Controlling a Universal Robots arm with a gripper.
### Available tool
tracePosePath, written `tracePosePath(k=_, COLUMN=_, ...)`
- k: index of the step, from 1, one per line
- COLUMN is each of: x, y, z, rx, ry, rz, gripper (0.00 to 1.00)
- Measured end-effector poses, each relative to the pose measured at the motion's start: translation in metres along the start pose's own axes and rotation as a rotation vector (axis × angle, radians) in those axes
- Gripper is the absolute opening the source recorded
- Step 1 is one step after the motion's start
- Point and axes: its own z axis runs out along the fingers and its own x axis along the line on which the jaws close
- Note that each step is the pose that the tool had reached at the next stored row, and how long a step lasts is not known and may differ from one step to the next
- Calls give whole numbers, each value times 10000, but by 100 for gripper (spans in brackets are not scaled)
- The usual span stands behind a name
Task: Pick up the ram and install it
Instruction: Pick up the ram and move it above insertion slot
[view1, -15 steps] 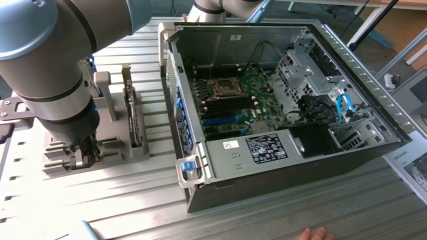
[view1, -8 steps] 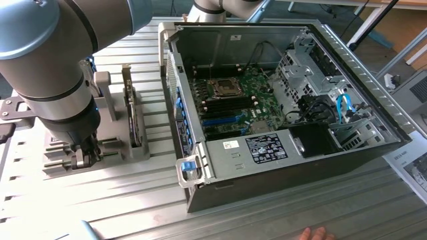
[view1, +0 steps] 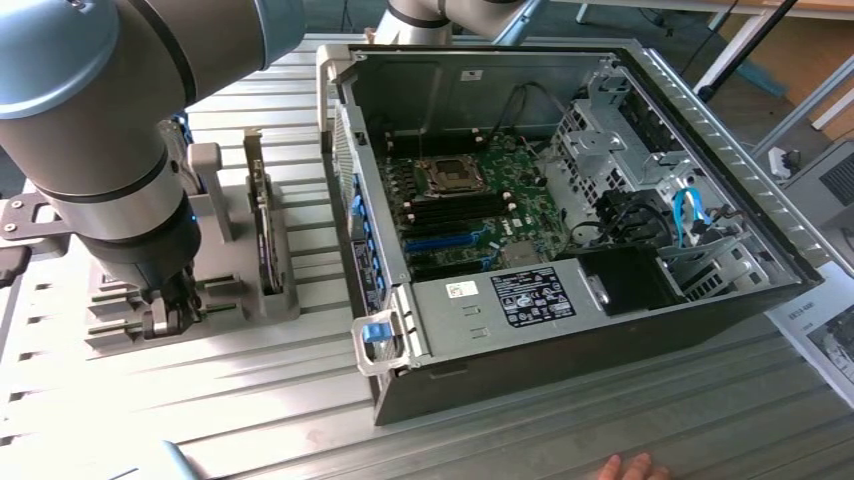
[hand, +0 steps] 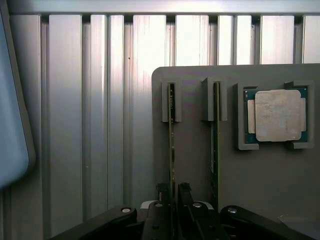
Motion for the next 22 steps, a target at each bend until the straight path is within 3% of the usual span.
tracePosePath(k=3, x=0, y=0, z=0, rx=-1, ry=-1, rz=0, gripper=20)
tracePosePath(k=4, x=0, y=0, z=0, rx=0, ry=0, rz=0, gripper=12)
tracePosePath(k=14, x=0, y=0, z=-2, rx=1, ry=-3, rz=0, gripper=12)
tracePosePath(k=22, x=2, y=0, z=-98, rx=0, ry=-8, rz=0, gripper=12)
